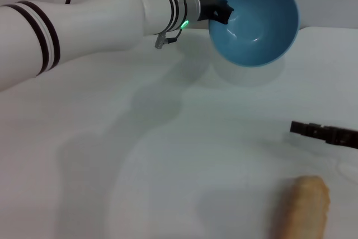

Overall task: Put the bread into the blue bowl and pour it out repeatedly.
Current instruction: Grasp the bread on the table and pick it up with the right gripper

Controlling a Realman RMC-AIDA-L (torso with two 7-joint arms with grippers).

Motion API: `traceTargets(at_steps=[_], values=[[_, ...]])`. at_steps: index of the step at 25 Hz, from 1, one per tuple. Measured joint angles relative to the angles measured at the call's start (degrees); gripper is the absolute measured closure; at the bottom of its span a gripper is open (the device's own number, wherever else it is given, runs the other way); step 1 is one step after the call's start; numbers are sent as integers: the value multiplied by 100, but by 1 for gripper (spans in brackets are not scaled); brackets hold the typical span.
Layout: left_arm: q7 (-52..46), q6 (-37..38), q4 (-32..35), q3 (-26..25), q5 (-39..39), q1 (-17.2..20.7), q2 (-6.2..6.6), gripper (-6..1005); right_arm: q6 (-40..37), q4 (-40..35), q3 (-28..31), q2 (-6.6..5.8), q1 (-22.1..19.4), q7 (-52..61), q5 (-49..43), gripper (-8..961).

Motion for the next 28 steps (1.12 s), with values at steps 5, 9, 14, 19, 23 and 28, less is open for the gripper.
traceTargets(at_steps=[5,9,14,19,23,28], values=[[2,-7,-9,0,1,27,-3,1000,15,-5,-142,2,67,447,-154,142],[4,-15,-13,4,4,60,-6,1000,24,46,-353,3,134,798,-315,142],[6,-18,-8,5,7,93,-9,1000,-59,-67,-577,4,139,1400,-674,143],[8,-18,-13,3,7,123,-12,999,-284,-372,-515,2,31,1624,-919,143],[8,-18,-16,2,7,128,-12,999,-513,-684,-492,-2,-5,1874,-1246,144],[8,-19,-18,2,-15,125,-15,1000,-740,-842,-486,-29,22,2101,-1660,144]])
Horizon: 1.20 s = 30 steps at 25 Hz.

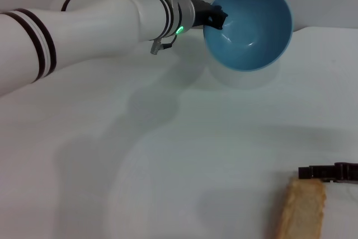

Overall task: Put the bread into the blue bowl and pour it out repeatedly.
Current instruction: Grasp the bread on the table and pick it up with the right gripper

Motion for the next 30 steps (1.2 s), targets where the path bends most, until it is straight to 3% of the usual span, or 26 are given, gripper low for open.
traceTargets(at_steps=[19,23,30], values=[[0,-48,21,1,-23,0,-26,999,225,447,-160,12,162,-256,-65,146],[0,-58,21,34,-23,16,-24,999,275,461,-222,22,162,-291,-63,270],[0,-67,20,24,-23,19,-23,1000,222,468,-245,63,196,-358,-4,383]])
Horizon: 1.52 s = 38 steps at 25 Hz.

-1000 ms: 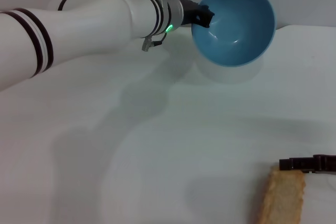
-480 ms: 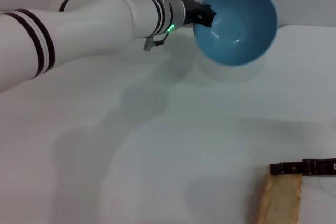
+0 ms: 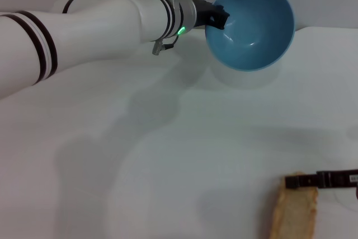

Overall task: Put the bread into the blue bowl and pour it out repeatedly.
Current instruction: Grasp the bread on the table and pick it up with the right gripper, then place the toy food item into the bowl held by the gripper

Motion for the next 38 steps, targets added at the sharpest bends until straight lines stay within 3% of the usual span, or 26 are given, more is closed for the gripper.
traceTargets(at_steps=[6,16,20,21,27,38], values=[[0,-18,-24,23,17,16,0,999,-346,-218,50,-24,-1,-449,554,474],[2,95,-29,36,45,178,25,1000,-483,-1676,198,-31,10,-499,1424,597],[3,345,11,102,32,214,0,1000,-361,-2120,249,3,-55,-867,2309,624],[-25,430,47,267,10,228,-17,1000,-268,-2113,242,1,-75,-1102,2792,628],[-68,686,207,677,-271,247,-22,1000,170,-1986,142,19,-35,-1378,3091,653],[-72,928,534,933,-721,346,-35,1000,1362,-447,-574,17,585,-2050,3110,739]])
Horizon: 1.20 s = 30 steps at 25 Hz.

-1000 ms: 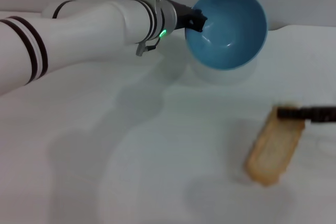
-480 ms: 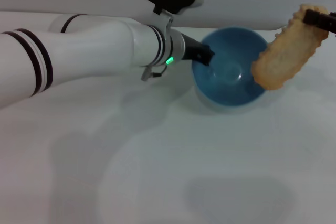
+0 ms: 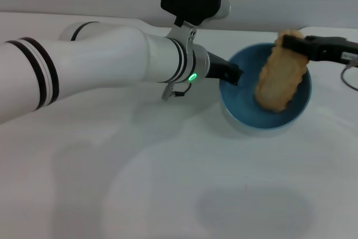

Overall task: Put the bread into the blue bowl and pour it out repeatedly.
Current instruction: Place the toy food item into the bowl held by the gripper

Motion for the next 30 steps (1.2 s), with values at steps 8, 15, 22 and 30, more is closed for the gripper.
traceTargets(at_steps=[8,15,22,30], values=[[26,-33,-29,-25,-8,24,2,999,71,137,-41,2,-9,-73,82,764],[31,-96,-110,-45,-10,17,20,999,5,-373,-20,-22,-413,-88,602,609],[32,-139,-144,-78,-10,-14,22,1000,-197,-753,1,-89,-744,1,886,520],[71,-332,-202,-109,34,-91,41,999,-219,-1013,470,-50,-1005,-90,890,522]])
